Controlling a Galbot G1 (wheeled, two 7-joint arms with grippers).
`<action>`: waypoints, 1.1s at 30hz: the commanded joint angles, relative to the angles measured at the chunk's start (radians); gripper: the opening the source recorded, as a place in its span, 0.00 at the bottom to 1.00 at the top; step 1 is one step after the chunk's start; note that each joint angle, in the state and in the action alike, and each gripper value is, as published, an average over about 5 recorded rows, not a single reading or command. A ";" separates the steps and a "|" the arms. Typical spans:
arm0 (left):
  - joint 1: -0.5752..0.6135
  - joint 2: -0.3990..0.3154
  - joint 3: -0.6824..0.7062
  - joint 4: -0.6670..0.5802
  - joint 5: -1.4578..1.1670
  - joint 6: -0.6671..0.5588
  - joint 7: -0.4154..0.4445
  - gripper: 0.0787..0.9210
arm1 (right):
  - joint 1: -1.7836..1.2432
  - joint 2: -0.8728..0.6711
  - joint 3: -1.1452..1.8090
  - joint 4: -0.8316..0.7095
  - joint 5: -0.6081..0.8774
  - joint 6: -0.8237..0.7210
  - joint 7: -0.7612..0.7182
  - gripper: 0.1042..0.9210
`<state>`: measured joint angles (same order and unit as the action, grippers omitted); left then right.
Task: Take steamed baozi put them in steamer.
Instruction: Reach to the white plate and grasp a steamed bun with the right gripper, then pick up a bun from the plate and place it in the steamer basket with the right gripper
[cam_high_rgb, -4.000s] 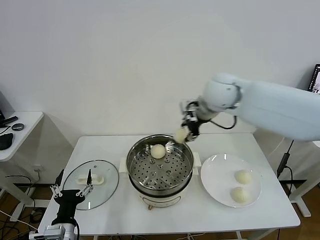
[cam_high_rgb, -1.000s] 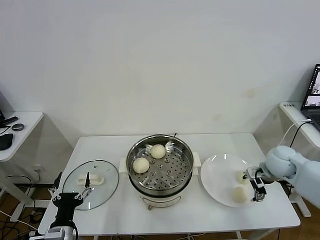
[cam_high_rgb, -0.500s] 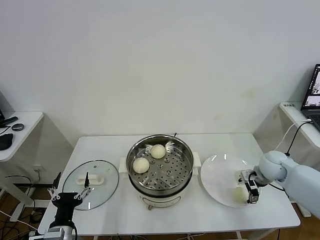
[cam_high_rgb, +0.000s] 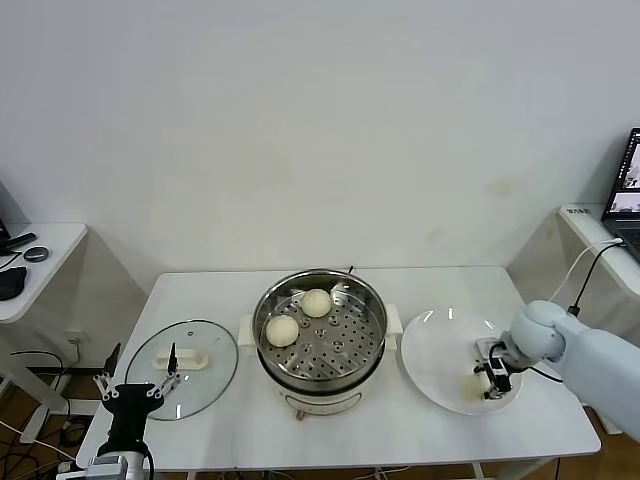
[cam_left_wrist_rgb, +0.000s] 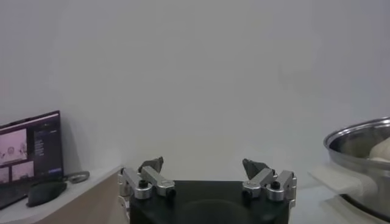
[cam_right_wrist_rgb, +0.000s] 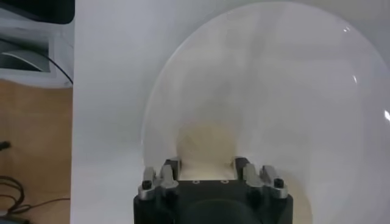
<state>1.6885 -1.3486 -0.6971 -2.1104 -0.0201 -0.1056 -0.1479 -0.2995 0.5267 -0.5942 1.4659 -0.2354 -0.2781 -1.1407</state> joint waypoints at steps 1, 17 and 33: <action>-0.001 0.006 -0.004 -0.007 -0.006 0.001 0.000 0.88 | 0.194 -0.045 -0.077 0.030 0.100 -0.003 -0.029 0.46; -0.028 0.019 0.004 -0.002 -0.016 0.003 0.001 0.88 | 1.001 0.268 -0.469 0.069 0.556 0.135 -0.060 0.46; -0.020 0.005 -0.038 -0.021 -0.026 0.005 -0.001 0.88 | 0.885 0.692 -0.721 0.104 0.241 0.513 0.035 0.47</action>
<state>1.6672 -1.3374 -0.7227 -2.1206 -0.0457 -0.1041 -0.1483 0.5501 0.9310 -1.1276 1.5720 0.1654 -0.0277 -1.1475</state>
